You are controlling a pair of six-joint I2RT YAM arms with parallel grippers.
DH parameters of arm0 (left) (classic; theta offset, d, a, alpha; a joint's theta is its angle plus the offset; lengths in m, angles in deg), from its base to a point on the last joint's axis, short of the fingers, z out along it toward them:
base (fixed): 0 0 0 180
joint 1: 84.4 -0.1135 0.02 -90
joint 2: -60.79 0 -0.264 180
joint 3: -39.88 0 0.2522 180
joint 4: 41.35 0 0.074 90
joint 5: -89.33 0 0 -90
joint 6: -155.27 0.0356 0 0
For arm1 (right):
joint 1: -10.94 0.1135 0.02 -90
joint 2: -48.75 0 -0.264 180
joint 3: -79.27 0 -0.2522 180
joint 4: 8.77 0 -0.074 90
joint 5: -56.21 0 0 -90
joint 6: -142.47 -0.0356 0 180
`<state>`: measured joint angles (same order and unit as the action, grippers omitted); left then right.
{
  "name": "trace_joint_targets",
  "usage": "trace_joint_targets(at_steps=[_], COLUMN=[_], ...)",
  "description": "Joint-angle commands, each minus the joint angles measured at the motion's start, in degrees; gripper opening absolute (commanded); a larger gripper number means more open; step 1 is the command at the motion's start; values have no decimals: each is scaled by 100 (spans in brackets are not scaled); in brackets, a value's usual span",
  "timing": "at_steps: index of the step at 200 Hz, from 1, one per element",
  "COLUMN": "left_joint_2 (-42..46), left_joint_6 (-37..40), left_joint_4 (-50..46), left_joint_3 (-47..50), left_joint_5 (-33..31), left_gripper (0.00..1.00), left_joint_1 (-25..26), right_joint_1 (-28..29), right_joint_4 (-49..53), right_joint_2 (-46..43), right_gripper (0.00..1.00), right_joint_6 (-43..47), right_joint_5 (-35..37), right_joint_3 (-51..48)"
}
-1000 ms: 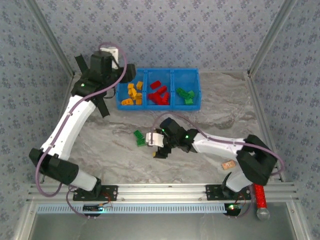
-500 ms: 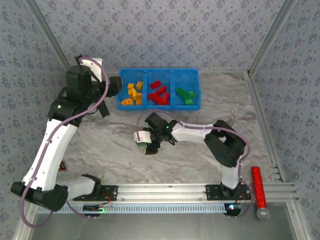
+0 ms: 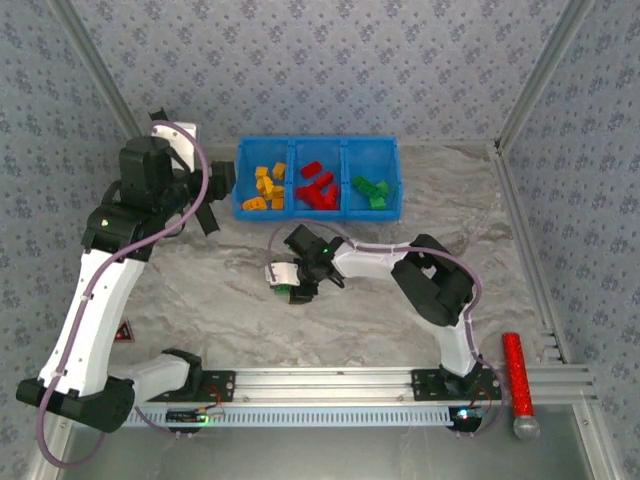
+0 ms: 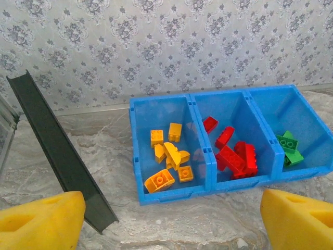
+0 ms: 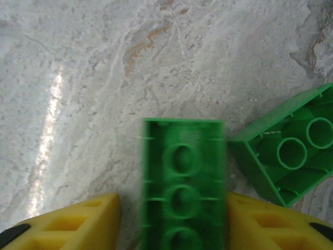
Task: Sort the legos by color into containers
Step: Pick up the lego from the center of the table, then place the lego in the container.
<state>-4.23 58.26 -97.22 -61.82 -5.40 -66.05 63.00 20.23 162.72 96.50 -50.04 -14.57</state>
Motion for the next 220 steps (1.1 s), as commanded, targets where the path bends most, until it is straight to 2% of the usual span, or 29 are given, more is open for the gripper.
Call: trace_joint_targets(at_steps=[1, 15, 26, 45, 70, 94, 113, 145, 176, 220], left_joint_2=[127, 148, 179, 230, 294, 339, 340, 359, 358, 339], left_joint_6=[138, 164, 191, 243, 339, 350, 351, 314, 292, 289], left_joint_4=[-65, -84, -79, -52, -4, 56, 78, 106, 106, -15], left_joint_3=[-77, -41, 4, 133, 314, 431, 458, 517, 550, 482], left_joint_5=[-88, -98, -114, -125, -23, -6, 15, 51, 85, 69], left_gripper=[88, 88, 89, 89, 89, 90, 90, 90, 91, 91], left_joint_1=[-59, -77, -92, -125, -140, -164, -169, -182, -180, -180], right_joint_1=[-46, -61, -129, -412, -1060, -1839, -2512, -3173, -3332, -3518], right_joint_4=[274, 289, 295, 255, -12, -169, -221, -30, 294, 355], right_joint_2=[128, -7, -206, -831, -1992, -2835, -3054, -2669, -1695, -213], right_gripper=[36, 25, 21, 18, 18, 19, 18, 19, 20, 20], right_joint_6=[31, -65, -211, -683, -1395, -1945, -2540, -3235, -3278, -3042], right_joint_5=[272, 367, 369, 213, 38, 444, 907, 1522, 1979, 2013], right_joint_3=[92, -2, -126, -454, -1122, -1426, -1308, -600, 549, 1905])
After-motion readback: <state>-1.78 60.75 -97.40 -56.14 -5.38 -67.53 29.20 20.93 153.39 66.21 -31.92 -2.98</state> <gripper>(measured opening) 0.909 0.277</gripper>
